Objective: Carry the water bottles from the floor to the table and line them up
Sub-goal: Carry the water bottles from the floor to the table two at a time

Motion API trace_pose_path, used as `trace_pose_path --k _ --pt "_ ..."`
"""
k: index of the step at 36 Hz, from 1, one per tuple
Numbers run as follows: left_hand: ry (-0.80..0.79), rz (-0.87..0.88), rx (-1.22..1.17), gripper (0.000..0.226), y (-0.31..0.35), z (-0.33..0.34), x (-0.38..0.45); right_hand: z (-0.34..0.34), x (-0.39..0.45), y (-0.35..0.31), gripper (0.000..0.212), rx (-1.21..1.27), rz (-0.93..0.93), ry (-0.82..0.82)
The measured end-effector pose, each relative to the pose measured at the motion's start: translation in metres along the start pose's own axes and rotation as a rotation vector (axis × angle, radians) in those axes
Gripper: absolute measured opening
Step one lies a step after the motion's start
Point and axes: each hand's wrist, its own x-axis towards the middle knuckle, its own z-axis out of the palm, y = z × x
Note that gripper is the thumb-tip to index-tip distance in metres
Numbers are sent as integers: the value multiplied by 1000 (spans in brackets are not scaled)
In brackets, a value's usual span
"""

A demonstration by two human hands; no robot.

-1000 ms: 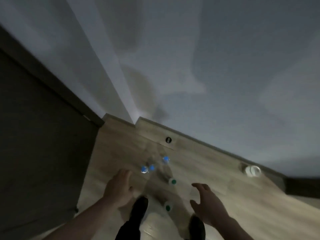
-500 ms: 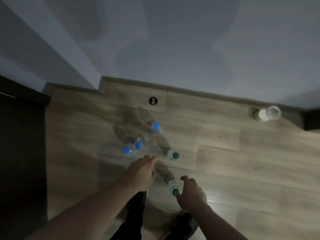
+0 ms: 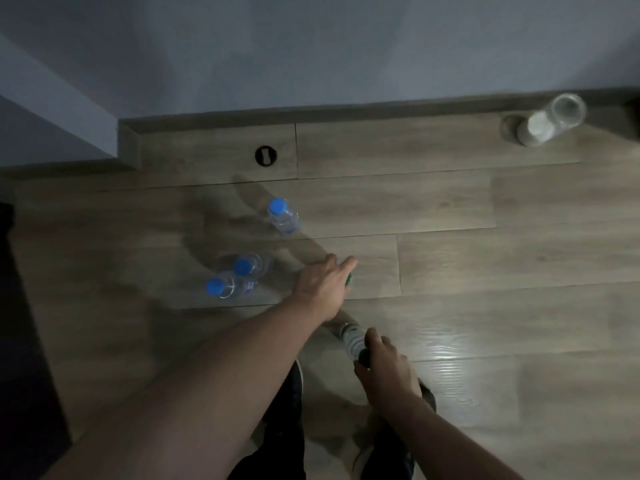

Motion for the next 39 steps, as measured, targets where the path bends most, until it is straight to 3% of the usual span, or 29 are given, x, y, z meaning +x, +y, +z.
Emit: trace_pose_path --k 7,10,18,24,30,39 --pt "25 -44 -2 30 -11 -6 -43 -26 -22 -6 30 -11 33 39" --pt "59 -79 -68 21 -14 -25 -82 -44 -49 -15 30 -19 14 55" --pt "43 -194 -223 28 -6 -98 -214 -114 -157 -57 33 -7 -31 82" --pt "129 -273 -330 27 15 -187 -328 -176 -274 -105 20 92 -87 87" --pt "222 -270 -429 18 47 -296 -433 -242 -395 -144 26 173 -144 158" --pt "403 -104 -409 24 100 -398 -497 -307 -521 -134 23 262 -219 319"
